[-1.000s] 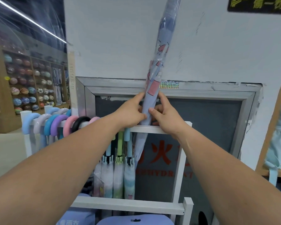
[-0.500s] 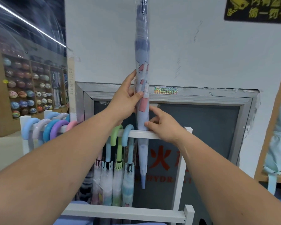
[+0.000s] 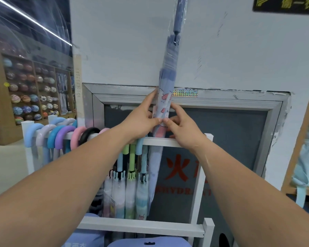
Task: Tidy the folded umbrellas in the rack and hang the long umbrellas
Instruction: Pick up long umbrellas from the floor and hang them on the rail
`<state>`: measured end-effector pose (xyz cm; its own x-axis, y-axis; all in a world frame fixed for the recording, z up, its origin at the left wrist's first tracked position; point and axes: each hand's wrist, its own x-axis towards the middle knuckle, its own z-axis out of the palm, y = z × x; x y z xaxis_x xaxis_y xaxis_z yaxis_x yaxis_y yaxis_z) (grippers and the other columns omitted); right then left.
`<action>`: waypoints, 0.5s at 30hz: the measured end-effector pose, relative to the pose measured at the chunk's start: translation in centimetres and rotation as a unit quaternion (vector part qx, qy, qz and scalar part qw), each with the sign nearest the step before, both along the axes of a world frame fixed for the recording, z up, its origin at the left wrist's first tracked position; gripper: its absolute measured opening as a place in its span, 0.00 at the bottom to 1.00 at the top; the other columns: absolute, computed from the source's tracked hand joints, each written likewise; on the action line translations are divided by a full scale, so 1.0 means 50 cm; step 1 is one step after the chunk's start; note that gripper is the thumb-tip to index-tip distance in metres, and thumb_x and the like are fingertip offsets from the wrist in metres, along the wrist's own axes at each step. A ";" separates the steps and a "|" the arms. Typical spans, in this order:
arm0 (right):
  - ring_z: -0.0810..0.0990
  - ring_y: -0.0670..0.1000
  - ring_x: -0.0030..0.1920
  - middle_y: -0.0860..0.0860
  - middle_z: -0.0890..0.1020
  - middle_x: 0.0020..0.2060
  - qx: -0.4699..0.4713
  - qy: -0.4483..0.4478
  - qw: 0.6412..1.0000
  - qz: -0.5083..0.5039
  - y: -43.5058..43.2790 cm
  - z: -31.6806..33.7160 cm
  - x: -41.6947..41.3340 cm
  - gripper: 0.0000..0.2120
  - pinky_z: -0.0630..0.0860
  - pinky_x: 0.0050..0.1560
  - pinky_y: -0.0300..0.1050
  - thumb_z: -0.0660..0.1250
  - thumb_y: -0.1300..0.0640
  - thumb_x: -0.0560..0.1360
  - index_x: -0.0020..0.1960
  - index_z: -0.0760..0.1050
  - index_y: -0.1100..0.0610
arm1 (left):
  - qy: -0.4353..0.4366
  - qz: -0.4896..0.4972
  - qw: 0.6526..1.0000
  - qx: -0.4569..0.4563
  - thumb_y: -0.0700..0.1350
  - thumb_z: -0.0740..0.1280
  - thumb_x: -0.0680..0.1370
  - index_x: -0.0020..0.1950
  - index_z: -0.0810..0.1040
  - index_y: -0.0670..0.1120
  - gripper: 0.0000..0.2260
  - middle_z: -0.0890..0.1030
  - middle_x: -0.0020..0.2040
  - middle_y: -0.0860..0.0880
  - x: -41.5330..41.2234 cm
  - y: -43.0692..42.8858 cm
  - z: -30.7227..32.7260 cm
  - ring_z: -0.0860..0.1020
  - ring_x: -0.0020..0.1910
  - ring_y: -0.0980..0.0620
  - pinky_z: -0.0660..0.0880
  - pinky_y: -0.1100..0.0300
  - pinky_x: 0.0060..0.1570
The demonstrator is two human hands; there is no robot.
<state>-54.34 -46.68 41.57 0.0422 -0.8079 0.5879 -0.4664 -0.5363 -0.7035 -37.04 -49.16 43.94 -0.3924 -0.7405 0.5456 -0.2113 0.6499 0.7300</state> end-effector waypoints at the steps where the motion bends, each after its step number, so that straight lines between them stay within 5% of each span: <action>1: 0.83 0.46 0.47 0.47 0.85 0.44 -0.007 0.014 1.000 -0.005 0.000 0.000 0.000 0.23 0.79 0.47 0.46 0.64 0.51 0.81 0.73 0.63 0.38 | -0.014 0.006 1.000 -0.006 0.41 0.71 0.79 0.80 0.52 0.66 0.39 0.84 0.41 0.55 -0.001 0.004 0.000 0.82 0.37 0.63 0.77 0.66 0.43; 4: 0.82 0.38 0.43 0.43 0.84 0.44 -0.013 0.048 0.999 -0.016 -0.005 0.000 -0.001 0.24 0.74 0.46 0.37 0.63 0.54 0.82 0.75 0.62 0.42 | -0.052 0.030 0.998 -0.017 0.44 0.72 0.79 0.81 0.54 0.63 0.38 0.79 0.40 0.60 -0.006 0.009 0.000 0.79 0.34 0.68 0.71 0.76 0.36; 10: 0.85 0.50 0.47 0.47 0.87 0.44 0.018 0.076 0.997 -0.002 -0.012 -0.006 -0.007 0.20 0.79 0.57 0.56 0.64 0.54 0.80 0.70 0.65 0.43 | -0.001 0.021 1.000 0.001 0.40 0.71 0.76 0.71 0.72 0.56 0.25 0.85 0.56 0.53 -0.006 -0.008 0.011 0.86 0.50 0.52 0.81 0.47 0.58; 15: 0.83 0.52 0.44 0.48 0.86 0.41 0.058 0.128 0.990 -0.009 -0.015 -0.001 -0.004 0.20 0.78 0.53 0.55 0.65 0.54 0.80 0.69 0.65 0.45 | 0.107 0.006 0.994 0.028 0.40 0.66 0.83 0.74 0.68 0.55 0.22 0.85 0.57 0.49 -0.009 -0.009 0.027 0.85 0.53 0.52 0.83 0.52 0.53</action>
